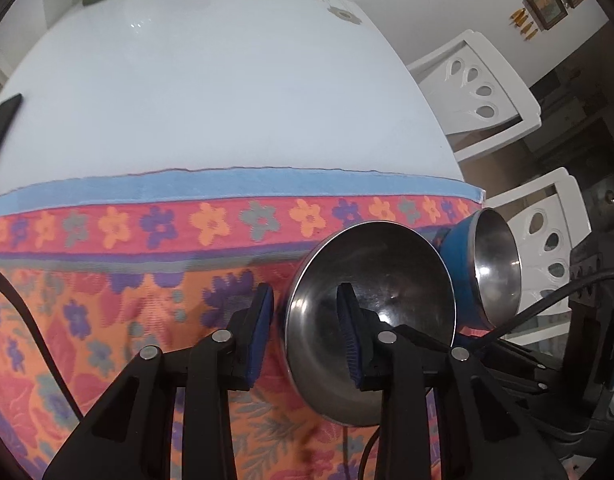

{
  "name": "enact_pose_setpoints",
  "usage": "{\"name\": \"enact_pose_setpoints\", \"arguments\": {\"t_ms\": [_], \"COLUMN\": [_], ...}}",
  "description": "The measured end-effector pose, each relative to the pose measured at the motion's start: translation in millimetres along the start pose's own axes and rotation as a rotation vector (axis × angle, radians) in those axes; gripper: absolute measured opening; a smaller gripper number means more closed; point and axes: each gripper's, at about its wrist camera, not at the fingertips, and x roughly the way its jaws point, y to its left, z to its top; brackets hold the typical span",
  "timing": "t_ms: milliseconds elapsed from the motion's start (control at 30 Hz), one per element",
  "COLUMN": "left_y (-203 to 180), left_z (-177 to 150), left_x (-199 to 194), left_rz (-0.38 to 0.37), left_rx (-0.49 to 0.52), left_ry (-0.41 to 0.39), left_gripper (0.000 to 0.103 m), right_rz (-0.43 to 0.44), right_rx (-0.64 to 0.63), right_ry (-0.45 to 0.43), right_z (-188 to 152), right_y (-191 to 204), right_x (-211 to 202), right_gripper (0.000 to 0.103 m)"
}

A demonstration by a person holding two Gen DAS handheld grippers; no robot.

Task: Organize plates and bowls
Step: 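Grasp the rim of the red-bottomed steel bowl with both grippers, then carry the red-bottomed steel bowl over the pink bowl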

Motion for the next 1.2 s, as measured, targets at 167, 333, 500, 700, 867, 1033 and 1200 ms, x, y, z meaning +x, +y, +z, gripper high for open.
{"name": "enact_pose_setpoints", "arguments": {"t_ms": [167,333,500,700,867,1033,1200], "left_y": [2.8,1.4,-4.4,-1.7,-2.4,-1.3,22.0], "left_z": [-2.6,-10.8,-21.8,-43.0,-64.8,-86.4,-96.7], "left_x": [-0.4,-17.8,-43.3,-81.2,-100.1,-100.0,-69.3], "left_rz": [0.008,0.019,0.017,0.023,0.043,0.083,0.075], "left_rx": [0.011,0.030,0.025,0.017,0.013,0.003,-0.042], "left_ry": [-0.011,-0.035,-0.064,-0.099,-0.104,-0.046,0.039], "left_gripper": [0.019,0.019,0.019,0.019,0.019,0.019,0.019], "right_rz": [-0.059,-0.056,-0.055,-0.036,-0.007,0.008,-0.002], "right_rx": [-0.055,-0.074,-0.089,-0.081,-0.058,-0.051,-0.055], "right_ry": [-0.012,-0.019,-0.033,-0.031,-0.009,0.060,0.175], "right_z": [-2.4,-9.1,-21.9,-47.5,-73.9,-100.0,-107.3], "right_y": [5.5,9.9,16.6,29.8,31.8,31.2,26.8], "right_x": [0.9,-8.8,-29.1,-56.7,-71.9,-70.1,-27.5], "right_gripper": [0.021,0.020,0.020,0.020,0.020,0.020,0.020]}}
